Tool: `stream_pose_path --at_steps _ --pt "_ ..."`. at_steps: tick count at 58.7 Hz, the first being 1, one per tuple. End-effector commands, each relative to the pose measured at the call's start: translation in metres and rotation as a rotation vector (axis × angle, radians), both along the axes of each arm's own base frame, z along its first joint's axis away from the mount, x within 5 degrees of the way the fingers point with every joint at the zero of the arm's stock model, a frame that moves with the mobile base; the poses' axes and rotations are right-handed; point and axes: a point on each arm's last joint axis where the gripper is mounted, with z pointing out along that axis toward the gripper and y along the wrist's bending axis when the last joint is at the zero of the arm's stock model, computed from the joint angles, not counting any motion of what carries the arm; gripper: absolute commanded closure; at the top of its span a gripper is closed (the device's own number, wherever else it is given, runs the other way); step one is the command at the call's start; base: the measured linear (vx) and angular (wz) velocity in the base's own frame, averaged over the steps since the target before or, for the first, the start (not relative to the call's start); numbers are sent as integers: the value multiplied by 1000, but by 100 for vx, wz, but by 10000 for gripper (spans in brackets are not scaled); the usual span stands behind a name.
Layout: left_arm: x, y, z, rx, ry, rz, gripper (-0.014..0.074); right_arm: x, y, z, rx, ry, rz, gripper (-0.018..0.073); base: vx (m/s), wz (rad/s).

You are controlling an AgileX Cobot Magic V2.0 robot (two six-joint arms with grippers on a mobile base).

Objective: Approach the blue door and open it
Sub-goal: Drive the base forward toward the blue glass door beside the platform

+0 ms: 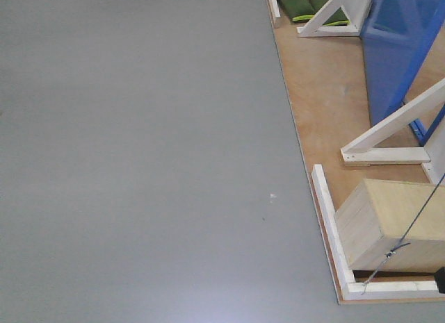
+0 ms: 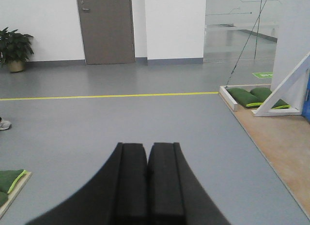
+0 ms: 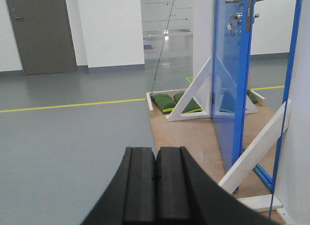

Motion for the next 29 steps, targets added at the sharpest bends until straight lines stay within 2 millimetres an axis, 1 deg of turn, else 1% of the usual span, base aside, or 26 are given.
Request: stream_pose_path --at_steps 1,29 --pt "-2 0 15 0 -120 -2 524 -1 1 9 -15 -100 3 561 41 -5" --pt "-2 0 15 0 -120 -2 524 -1 0 9 -15 -100 2 561 42 -2"
